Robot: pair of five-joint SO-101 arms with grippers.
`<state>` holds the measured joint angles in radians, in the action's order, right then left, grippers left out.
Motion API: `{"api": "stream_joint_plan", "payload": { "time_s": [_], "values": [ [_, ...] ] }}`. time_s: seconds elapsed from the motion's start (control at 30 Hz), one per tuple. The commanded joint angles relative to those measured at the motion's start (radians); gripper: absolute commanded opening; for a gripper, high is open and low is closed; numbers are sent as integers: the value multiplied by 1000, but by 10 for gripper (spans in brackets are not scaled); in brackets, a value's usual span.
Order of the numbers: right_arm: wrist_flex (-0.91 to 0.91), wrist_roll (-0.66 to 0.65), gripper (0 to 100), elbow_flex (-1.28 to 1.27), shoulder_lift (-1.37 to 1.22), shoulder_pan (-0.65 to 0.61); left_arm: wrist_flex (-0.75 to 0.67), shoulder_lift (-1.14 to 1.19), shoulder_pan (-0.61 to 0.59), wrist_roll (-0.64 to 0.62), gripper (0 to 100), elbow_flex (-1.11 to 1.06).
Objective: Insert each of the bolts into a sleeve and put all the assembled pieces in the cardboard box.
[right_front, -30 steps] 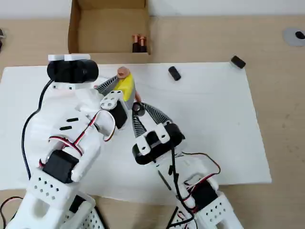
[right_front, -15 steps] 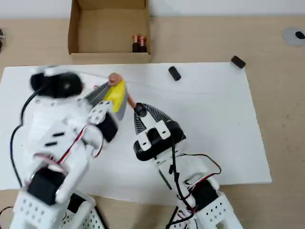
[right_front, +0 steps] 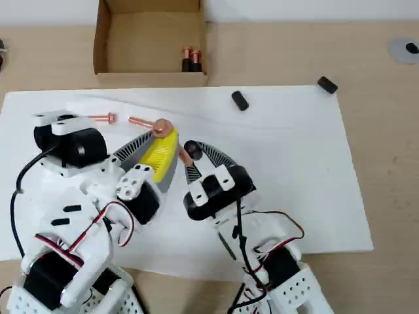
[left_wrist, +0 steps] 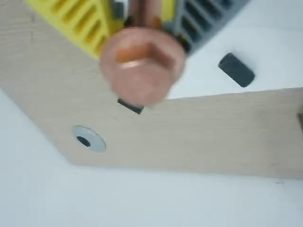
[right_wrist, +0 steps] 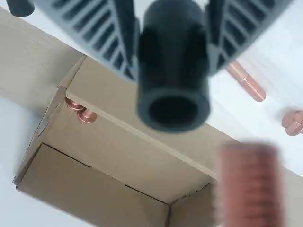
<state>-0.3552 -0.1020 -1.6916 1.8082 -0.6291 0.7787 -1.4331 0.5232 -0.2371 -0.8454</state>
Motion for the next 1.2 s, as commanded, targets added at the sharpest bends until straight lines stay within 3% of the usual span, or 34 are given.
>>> {"api": "stream_joint_plan", "payload": {
  "time_s": [0.0, 0.57, 1.0, 1.17],
  "values": [
    [-3, 8, 12, 8, 114, 12, -41, -13, 6, 43, 9, 5],
    [-8, 8, 12, 13, 114, 12, -158, -19, 6, 138, 9, -117],
    [-8, 8, 12, 12, 114, 12, -204, -19, 5, 138, 9, -124],
    [-8, 8, 12, 13, 114, 12, -324, -19, -64, 140, 9, -209]
  ]
}}
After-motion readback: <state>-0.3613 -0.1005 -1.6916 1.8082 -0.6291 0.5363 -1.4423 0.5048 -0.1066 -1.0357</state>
